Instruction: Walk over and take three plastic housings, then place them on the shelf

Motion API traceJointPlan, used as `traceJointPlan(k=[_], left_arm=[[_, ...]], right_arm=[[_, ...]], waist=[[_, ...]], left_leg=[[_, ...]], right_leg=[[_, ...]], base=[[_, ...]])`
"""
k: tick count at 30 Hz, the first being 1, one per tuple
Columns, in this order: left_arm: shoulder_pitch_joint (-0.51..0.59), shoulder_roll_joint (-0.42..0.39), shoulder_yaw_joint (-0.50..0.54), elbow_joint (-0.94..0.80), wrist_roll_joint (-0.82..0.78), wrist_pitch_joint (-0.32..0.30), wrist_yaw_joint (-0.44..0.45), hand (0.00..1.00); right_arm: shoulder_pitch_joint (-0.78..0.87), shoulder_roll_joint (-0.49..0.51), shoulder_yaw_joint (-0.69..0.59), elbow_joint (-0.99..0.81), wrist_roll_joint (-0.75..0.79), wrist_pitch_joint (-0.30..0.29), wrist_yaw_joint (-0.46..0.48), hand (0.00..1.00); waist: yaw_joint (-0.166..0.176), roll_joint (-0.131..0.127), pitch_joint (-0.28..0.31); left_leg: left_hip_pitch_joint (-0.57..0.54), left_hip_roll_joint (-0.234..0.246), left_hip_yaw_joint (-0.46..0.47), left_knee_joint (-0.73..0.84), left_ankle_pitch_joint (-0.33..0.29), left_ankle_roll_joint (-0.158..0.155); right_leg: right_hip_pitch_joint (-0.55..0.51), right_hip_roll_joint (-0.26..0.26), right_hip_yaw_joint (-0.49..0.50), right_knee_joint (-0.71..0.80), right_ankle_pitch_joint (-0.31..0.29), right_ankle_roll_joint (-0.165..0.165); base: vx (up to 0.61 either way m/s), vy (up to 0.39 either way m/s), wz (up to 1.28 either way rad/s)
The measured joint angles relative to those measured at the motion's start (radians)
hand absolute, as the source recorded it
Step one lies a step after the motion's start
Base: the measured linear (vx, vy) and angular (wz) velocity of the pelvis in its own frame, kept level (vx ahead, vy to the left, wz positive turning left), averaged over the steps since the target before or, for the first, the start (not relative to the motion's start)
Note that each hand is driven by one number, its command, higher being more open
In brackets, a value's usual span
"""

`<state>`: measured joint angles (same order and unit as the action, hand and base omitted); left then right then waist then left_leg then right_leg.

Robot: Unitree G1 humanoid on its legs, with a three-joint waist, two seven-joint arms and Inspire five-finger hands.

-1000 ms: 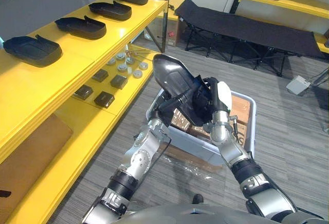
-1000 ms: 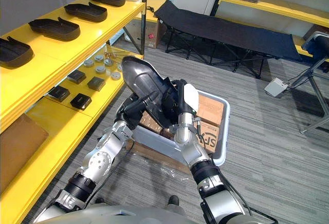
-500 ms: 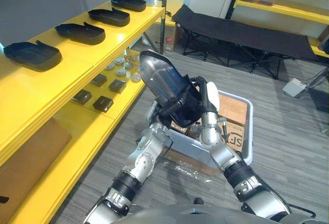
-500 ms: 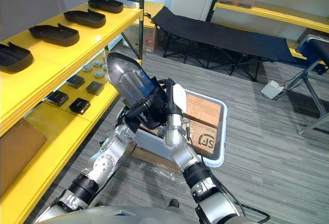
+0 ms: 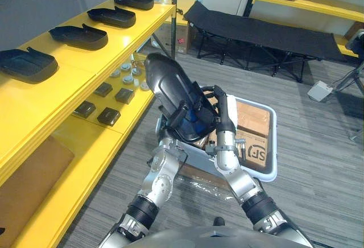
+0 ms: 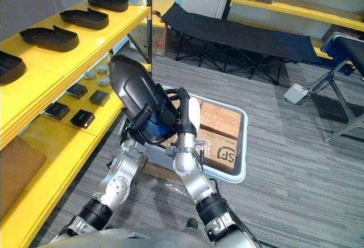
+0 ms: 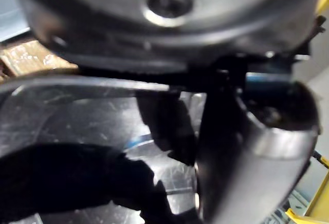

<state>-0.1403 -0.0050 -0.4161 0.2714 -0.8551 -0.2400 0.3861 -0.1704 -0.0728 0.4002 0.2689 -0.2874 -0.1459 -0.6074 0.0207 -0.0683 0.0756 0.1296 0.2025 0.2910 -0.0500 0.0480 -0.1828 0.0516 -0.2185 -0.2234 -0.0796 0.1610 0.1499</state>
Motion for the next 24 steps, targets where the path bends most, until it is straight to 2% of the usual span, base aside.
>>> traceJointPlan(k=[2, 3, 5, 8, 10, 14, 17, 21, 24], left_arm=[[0.0, -0.005, 0.0, 0.0, 0.003, -0.004, 0.001, 0.0], [0.0, -0.013, 0.0, 0.0, 0.01, -0.009, 0.001, 0.0], [0.0, -0.023, 0.0, 0.0, 0.042, -0.02, 0.012, 0.0], [-0.001, -0.034, 0.021, -0.025, 0.109, -0.063, 0.089, 0.0], [-0.001, -0.044, 0.081, -0.066, 0.215, -0.075, 0.163, 0.0], [0.001, -0.046, 0.147, -0.159, 0.455, -0.08, 0.293, 0.0], [0.017, -0.047, 0.198, -0.244, 0.601, -0.075, 0.351, 0.0], [0.062, -0.044, 0.289, -0.334, 0.816, -0.021, 0.428, 0.0], [0.122, -0.034, 0.341, -0.357, 0.974, 0.045, 0.488, 0.0]], right_arm=[[0.003, 0.0, -0.001, -0.005, 0.0, -0.001, 0.0, 0.0], [0.009, 0.0, -0.006, -0.012, 0.0, -0.007, 0.0, 1.0], [0.014, 0.0, -0.007, -0.012, 0.0, -0.023, -0.001, 1.0], [0.064, -0.002, 0.012, -0.049, 0.001, -0.045, 0.0, 1.0], [0.103, -0.002, 0.044, -0.069, 0.023, -0.058, -0.005, 1.0], [0.121, 0.003, 0.054, -0.133, 0.08, -0.07, -0.014, 1.0], [0.12, 0.002, 0.053, -0.169, 0.099, -0.085, -0.014, 1.0], [0.13, -0.011, 0.033, -0.193, 0.121, -0.085, -0.012, 1.0], [0.16, -0.012, 0.014, -0.289, 0.163, -0.087, -0.012, 1.0]], waist=[[-0.001, 0.0, 0.0], [-0.003, 0.001, 0.001], [-0.005, 0.001, 0.001], [-0.013, 0.002, 0.001], [-0.026, 0.003, 0.001], [-0.021, 0.008, -0.001], [-0.022, 0.011, -0.003], [-0.022, 0.035, -0.014], [-0.021, 0.055, -0.021]], left_leg=[[0.0, 0.0, 0.004, 0.008, -0.007, 0.004], [0.0, 0.0, 0.006, 0.012, -0.017, 0.0], [0.0, 0.0, 0.006, 0.012, -0.017, -0.001], [0.0, 0.0, 0.009, 0.012, -0.018, 0.0], [0.0, 0.0, 0.013, 0.012, -0.016, 0.001], [0.0, -0.001, 0.014, 0.022, -0.02, 0.002], [0.0, -0.002, 0.014, 0.031, -0.03, 0.007], [-0.001, -0.004, 0.011, 0.033, -0.037, 0.014], [-0.003, -0.003, 0.007, 0.033, -0.038, 0.014]], right_leg=[[0.0, -0.001, 0.004, 0.0, 0.0, 0.0], [0.0, -0.002, 0.006, 0.0, -0.002, 0.001], [-0.002, -0.002, 0.006, 0.0, -0.003, 0.0], [-0.007, 0.0, 0.006, 0.0, -0.006, -0.001], [-0.007, 0.0, 0.009, 0.0, -0.006, -0.001], [-0.001, 0.0, 0.007, 0.001, -0.005, -0.001], [0.003, -0.001, 0.004, 0.001, -0.005, -0.001], [0.006, -0.004, -0.007, 0.001, -0.006, -0.001], [0.008, -0.004, -0.018, 0.001, -0.006, -0.002]], base=[[-0.02, 0.009, -0.06], [-0.02, 0.009, -0.04], [0.0, 0.0, 0.0], [0.0, 0.002, -0.03], [0.01, 0.004, -0.06], [0.0, 0.001, -0.01], [0.0, 0.0, 0.0], [0.0, 0.001, 0.01], [-0.01, 0.002, 0.03]])
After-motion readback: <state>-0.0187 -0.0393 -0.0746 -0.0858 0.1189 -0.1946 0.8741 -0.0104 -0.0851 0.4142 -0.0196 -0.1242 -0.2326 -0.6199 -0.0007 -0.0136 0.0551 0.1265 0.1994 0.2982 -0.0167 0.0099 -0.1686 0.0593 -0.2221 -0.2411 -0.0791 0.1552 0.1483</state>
